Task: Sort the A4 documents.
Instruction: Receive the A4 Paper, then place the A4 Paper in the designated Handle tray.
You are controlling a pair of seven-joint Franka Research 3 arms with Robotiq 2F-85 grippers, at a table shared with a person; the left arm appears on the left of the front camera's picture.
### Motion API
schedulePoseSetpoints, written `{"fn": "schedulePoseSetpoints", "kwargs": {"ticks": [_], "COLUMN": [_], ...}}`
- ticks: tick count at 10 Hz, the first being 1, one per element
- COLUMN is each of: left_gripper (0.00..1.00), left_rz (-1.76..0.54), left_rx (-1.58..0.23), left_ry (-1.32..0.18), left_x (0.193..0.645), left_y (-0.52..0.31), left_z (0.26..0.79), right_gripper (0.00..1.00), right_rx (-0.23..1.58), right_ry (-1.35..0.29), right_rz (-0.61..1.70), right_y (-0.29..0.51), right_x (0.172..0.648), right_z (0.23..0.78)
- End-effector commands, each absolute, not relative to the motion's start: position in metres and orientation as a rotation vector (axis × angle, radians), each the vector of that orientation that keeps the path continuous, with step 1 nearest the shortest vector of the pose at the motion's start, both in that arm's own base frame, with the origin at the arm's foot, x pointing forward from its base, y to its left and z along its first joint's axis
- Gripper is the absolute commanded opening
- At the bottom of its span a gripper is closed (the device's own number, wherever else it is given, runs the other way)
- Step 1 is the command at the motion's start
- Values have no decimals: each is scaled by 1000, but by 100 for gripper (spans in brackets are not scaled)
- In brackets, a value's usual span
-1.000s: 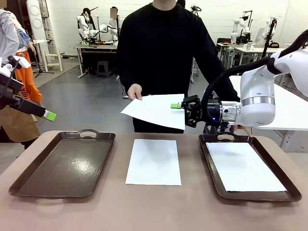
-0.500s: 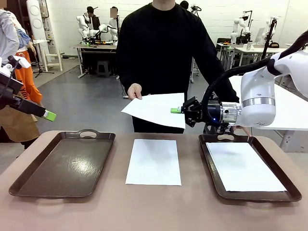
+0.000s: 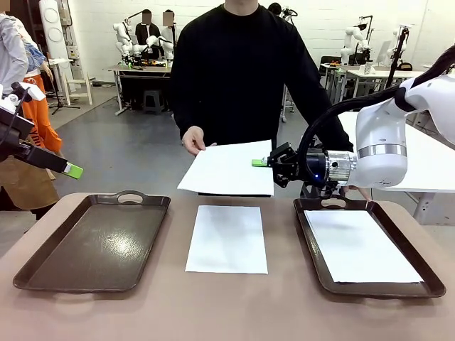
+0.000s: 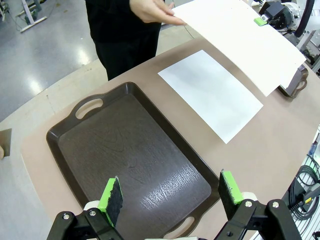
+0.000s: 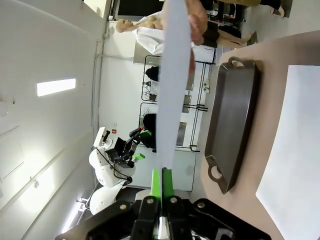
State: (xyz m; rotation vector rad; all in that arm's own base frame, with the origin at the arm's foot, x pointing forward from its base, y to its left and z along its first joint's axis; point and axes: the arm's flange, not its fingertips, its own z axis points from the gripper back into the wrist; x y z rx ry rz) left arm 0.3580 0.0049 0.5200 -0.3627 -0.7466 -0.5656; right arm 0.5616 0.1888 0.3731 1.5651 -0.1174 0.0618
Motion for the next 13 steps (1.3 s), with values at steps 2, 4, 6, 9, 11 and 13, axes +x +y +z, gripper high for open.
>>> {"fn": "schedulePoseSetpoints", "kwargs": {"ticks": [2, 4, 6, 9, 11, 13], "left_gripper": [100, 100, 100, 100, 100, 100], "left_rz": [-567, -567, -567, -567, -567, -567], "left_rx": [-376, -376, -376, -376, -376, -376], "left_ry": [-752, -752, -752, -752, -752, -752], "left_x": [359, 359, 359, 359, 359, 359], "left_y": [7, 7, 7, 7, 7, 7], "left_z": [518, 518, 518, 518, 518, 518], "right_gripper": [0, 0, 0, 0, 0, 0], "right_rx": [1588, 1572, 1572, 1572, 1572, 1572], "right_ry": [-50, -110, -110, -110, -110, -110], "right_rz": [150, 72, 72, 72, 72, 72], "right_y": [188, 189, 189, 189, 189, 189], "right_x": [568, 561, 561, 561, 561, 561], "right_z": [380, 374, 374, 374, 374, 374]}}
